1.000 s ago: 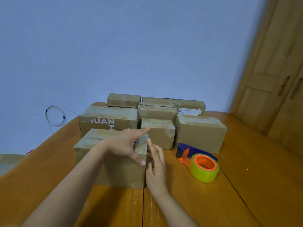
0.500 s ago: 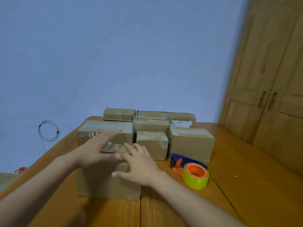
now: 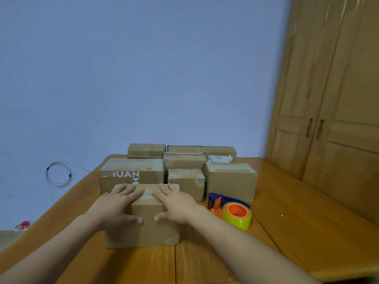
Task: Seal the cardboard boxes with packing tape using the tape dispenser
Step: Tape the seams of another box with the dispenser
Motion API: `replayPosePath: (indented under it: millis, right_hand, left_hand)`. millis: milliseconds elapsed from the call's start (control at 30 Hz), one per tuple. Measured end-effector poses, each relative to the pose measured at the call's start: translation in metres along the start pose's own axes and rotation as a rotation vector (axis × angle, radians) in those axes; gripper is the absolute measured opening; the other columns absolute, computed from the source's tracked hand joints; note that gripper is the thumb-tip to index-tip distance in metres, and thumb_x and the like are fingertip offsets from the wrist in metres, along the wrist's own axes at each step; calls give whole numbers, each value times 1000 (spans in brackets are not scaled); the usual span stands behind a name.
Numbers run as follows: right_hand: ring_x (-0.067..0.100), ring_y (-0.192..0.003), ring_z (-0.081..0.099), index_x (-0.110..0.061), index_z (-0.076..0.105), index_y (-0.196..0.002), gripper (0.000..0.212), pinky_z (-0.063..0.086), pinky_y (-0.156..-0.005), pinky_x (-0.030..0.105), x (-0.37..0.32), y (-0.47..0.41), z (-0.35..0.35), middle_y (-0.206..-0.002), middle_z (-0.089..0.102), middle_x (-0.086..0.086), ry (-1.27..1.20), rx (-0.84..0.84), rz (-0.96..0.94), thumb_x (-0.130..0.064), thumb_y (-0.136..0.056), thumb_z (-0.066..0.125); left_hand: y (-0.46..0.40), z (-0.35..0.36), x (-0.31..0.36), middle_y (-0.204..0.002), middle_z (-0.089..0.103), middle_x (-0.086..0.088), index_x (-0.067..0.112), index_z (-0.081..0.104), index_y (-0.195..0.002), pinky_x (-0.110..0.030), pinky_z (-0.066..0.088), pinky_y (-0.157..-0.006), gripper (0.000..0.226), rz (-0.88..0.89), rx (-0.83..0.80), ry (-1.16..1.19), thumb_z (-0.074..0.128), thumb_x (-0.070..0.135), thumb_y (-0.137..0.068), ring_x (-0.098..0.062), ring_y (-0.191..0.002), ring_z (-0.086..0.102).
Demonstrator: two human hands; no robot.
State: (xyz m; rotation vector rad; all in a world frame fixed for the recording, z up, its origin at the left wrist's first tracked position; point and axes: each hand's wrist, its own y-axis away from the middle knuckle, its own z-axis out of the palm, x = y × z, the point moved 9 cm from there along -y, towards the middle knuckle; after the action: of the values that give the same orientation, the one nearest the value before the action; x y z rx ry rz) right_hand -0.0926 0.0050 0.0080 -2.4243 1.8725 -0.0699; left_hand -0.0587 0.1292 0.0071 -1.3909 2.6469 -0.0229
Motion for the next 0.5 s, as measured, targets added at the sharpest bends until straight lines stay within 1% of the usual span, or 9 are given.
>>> replayPosePath:
  millis: [100,267,400,500]
  right_hand:
    - [25,-147,6,-24,11,-153,79,26,-112,48,4,7,-2,-161,7,5,16,1,20,-42,-92,57]
    - [22,-145,14,-22,15,-153,74,30,-110,46,11,20,-15,-160,14,3,27,28,36,-37,-93,56]
    - [19,-146,11,-23,15,-153,74,29,-111,46,18,31,-38,-160,10,0,31,52,52,-38,-94,55]
    - [16,-147,10,-25,14,-153,74,25,-112,42,26,39,-62,-161,7,-2,45,65,65,-38,-94,55]
  left_hand:
    - [2,-2,11,-160,12,8,34,9,-153,-39,28,-113,87,1,24,-13,44,74,-83,-19,-148,7]
    - [1,-14,28,-157,21,5,33,16,-151,-40,36,-108,84,16,59,-37,44,74,-83,-20,-145,17]
    - [-2,-39,38,-155,26,5,32,19,-150,-40,39,-105,84,29,113,-69,43,75,-82,-21,-142,22]
    - [-4,-63,47,-155,27,4,31,19,-150,-43,40,-101,84,39,142,-75,44,74,-82,-22,-142,23]
